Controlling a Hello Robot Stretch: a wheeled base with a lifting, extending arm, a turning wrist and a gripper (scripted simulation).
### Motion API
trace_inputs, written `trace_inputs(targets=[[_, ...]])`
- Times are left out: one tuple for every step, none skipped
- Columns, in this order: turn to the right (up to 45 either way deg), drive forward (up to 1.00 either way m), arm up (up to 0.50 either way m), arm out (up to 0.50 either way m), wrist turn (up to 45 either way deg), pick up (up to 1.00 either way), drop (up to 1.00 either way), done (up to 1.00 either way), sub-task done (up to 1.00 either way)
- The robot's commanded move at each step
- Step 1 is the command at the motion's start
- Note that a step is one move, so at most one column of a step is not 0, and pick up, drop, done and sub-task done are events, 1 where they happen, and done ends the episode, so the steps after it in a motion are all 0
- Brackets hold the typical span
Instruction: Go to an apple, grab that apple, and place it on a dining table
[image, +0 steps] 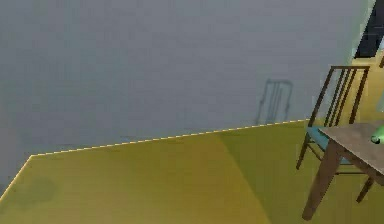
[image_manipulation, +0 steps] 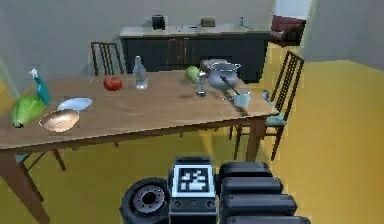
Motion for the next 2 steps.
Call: trace_inputs(targets=[[45.0, 0.00, 0.00, 0.00, 0.0, 0.00, 0.00, 0.00, 0.00], [39.0, 0.00, 0.00, 0.00, 0.0, 0.00, 0.00, 0.00, 0.00]])
